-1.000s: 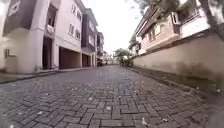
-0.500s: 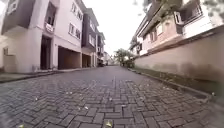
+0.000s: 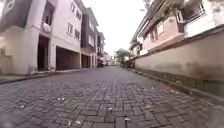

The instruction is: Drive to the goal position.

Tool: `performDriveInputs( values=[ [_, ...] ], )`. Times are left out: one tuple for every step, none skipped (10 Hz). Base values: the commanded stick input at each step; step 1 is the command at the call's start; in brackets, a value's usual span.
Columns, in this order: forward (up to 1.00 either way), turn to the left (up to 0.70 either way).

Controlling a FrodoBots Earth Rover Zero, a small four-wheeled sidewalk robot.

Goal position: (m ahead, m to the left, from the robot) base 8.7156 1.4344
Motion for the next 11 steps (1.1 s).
performDriveInputs(
  values=[
    [0.69, -0.29],
    [0.69, -0.02],
    [0.69, 0.03],
    [0.69, 0.03],
    [0.69, 0.03],
    [0.69, 0.03],
    [0.69, 0.03],
    [0.69, 0.03],
    [0.69, 0.03],
    [0.69, 0.03],
    [0.69, 0.03]
  ],
)
